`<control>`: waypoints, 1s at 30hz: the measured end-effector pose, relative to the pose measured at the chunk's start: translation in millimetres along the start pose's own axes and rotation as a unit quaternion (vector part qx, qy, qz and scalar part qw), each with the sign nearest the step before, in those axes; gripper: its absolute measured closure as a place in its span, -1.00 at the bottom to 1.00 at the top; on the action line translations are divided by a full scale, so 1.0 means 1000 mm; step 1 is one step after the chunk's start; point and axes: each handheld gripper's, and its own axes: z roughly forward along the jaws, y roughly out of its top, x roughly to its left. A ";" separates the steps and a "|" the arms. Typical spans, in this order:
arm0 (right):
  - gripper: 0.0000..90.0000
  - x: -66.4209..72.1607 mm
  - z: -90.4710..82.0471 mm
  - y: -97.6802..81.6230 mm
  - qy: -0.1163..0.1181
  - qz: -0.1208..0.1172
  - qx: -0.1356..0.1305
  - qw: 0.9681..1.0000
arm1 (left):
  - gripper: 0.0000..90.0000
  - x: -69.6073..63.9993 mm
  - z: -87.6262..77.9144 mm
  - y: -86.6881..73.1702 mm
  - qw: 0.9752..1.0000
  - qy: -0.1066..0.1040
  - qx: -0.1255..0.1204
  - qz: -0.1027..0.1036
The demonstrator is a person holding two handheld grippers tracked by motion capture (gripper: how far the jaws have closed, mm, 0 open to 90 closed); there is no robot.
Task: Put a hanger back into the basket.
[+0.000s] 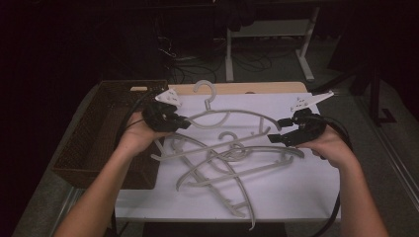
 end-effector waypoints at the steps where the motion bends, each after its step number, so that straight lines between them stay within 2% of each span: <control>1: -0.45 0.000 0.000 -0.001 -0.001 -0.001 0.000 1.000 | 0.82 0.005 -0.006 0.000 1.000 0.006 -0.004 -0.005; 5: -0.49 0.002 0.004 -0.004 -0.011 -0.002 0.004 1.000 | 0.82 0.027 -0.033 -0.004 0.999 0.030 -0.016 -0.018; 10: -0.58 0.006 0.012 -0.011 -0.022 0.004 0.007 1.000 | 0.82 0.048 -0.061 -0.015 0.998 0.058 -0.021 -0.032; 15: -0.66 0.011 0.019 -0.020 -0.034 0.016 0.002 0.999 | 0.82 0.068 -0.085 -0.035 0.994 0.090 -0.026 -0.054; 21: -0.67 0.017 0.026 -0.033 -0.048 0.026 -0.001 0.999 | 0.82 0.091 -0.108 -0.066 0.987 0.135 -0.018 -0.081; 23: -0.68 0.017 0.027 -0.036 -0.050 0.028 0.007 0.998 | 0.82 0.099 -0.115 -0.078 0.984 0.147 -0.020 -0.098; 30: -0.68 0.015 0.028 -0.042 -0.055 0.036 0.007 0.998 | 0.82 0.113 -0.132 -0.118 0.976 0.177 -0.009 -0.131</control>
